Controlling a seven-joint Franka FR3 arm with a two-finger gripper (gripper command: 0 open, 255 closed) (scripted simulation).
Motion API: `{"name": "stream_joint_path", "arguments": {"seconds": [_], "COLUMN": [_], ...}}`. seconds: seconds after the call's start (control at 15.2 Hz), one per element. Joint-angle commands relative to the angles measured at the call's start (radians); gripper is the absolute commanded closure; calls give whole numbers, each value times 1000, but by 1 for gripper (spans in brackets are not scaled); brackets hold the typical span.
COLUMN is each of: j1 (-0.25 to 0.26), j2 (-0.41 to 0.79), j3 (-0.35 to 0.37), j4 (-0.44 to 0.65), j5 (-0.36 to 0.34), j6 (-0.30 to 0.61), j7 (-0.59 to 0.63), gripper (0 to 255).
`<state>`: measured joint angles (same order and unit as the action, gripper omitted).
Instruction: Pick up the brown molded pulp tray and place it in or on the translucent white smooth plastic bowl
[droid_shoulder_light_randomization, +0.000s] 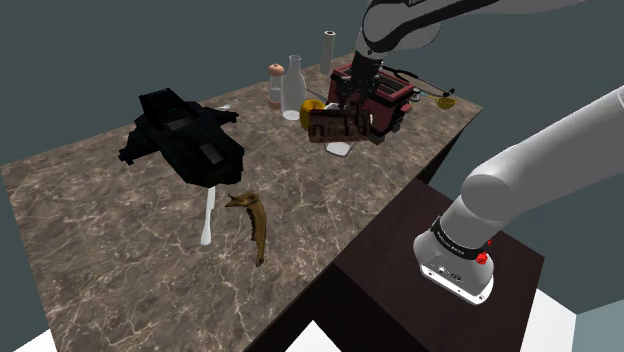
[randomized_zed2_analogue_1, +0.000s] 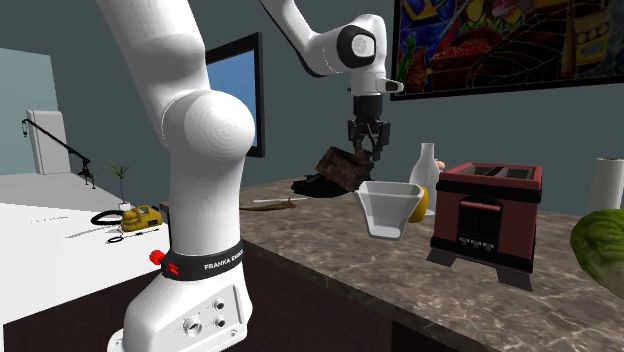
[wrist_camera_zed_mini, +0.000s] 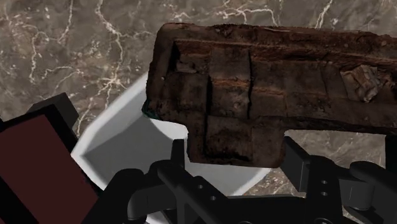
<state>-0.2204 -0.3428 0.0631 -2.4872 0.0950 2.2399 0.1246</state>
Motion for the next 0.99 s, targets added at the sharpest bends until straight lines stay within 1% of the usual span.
{"name": "stream_joint_path", "arguments": {"seconds": [0.0,0.33,0.59,0.92], "j1": [-19,-54,-81,-81], "j2": [59,212,339,368], "j3": [-28,-81,-114,-113], "j4": [56,218,369,333], "j5": [-10,-16,-9,-2], "j6": [1,-14,-41,24], "j7": [-41,-122,-185,-193], "gripper": [255,255,255,255]}}
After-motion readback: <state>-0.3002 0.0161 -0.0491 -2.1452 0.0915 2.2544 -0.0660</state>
